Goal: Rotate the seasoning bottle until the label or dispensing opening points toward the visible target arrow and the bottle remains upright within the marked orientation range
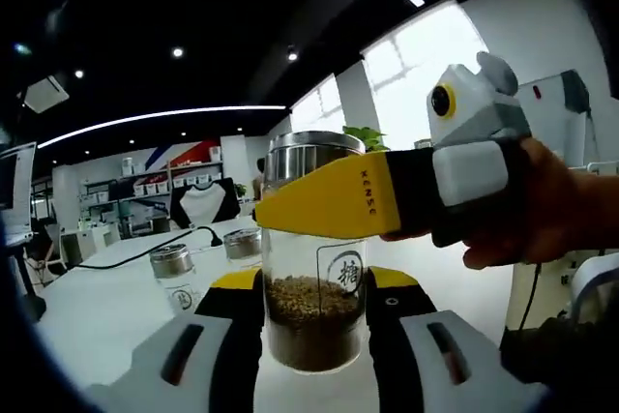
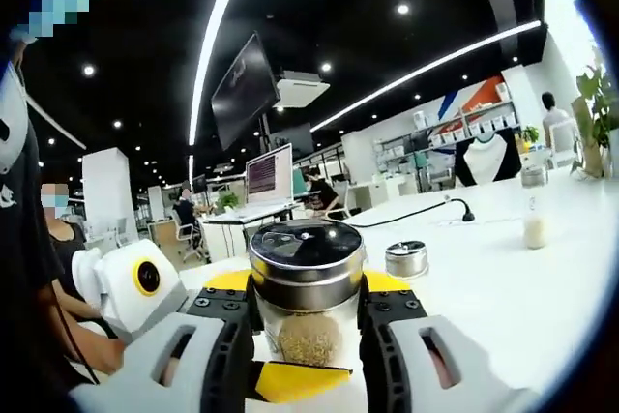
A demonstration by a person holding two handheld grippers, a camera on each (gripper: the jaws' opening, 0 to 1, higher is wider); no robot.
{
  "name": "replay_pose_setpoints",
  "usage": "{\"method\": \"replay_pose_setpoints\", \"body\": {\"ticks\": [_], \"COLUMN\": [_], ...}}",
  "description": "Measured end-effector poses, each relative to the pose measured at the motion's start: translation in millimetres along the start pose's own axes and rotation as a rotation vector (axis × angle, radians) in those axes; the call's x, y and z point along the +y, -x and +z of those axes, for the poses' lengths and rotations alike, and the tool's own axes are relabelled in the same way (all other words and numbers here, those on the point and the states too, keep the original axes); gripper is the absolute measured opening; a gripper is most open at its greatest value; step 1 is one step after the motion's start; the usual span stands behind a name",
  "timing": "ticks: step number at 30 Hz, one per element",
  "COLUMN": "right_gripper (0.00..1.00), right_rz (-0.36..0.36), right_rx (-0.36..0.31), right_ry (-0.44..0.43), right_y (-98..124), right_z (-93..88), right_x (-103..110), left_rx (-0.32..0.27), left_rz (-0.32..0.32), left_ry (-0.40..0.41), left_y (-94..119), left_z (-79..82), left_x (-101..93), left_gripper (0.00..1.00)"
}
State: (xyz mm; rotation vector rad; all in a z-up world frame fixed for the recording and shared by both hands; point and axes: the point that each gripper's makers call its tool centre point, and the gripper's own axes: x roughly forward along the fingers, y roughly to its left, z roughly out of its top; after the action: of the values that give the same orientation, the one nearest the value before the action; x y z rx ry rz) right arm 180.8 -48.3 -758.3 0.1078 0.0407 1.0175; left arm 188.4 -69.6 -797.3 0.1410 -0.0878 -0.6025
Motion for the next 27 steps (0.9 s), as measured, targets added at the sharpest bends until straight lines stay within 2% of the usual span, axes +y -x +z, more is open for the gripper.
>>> {"method": "replay_pose_setpoints", "body": {"ticks": [1,3,6,10,13,17,20,27], "right_gripper": [0.39,0.39,0.38,0.38,0.38,0.38,0.38,0.38], "right_rz": [0.011,0.017,0.014,-0.02,-0.038,-0.055,-0.061,-0.095], "right_rx": [0.004,0.001,-0.022,-0.018,-0.012,0.017,0.041,0.07], "right_ry": [0.007,-0.006,-0.052,-0.022,-0.018,0.014,0.041,0.081], "right_y": [0,1,3,4,6,5,3,1], "right_z": [1.6,5.0,11.3,13.7,12.4,7.6,3.7,-2.2], "right_x": [0,-4,-12,-24,-34,-45,-52,-78], "left_rx": [-0.004,-0.011,-0.024,0.001,0.016,0.022,0.04,0.057], "left_rz": [-0.017,-0.02,-0.071,-0.084,-0.108,-0.11,-0.111,-0.086], "left_ry": [0.033,0.03,0.037,0.013,0.05,0.056,0.068,0.116], "left_y": [-1,-1,-2,0,5,9,11,17], "left_z": [1.7,3.6,8.3,2.9,-1.8,-2.3,-4.9,-8.2], "left_x": [-1.4,-1.1,-6.6,-8.8,-10.7,-7.5,-3.0,11.3], "left_gripper": [0.43,0.43,0.42,0.48,0.52,0.58,0.67,0.76]}}
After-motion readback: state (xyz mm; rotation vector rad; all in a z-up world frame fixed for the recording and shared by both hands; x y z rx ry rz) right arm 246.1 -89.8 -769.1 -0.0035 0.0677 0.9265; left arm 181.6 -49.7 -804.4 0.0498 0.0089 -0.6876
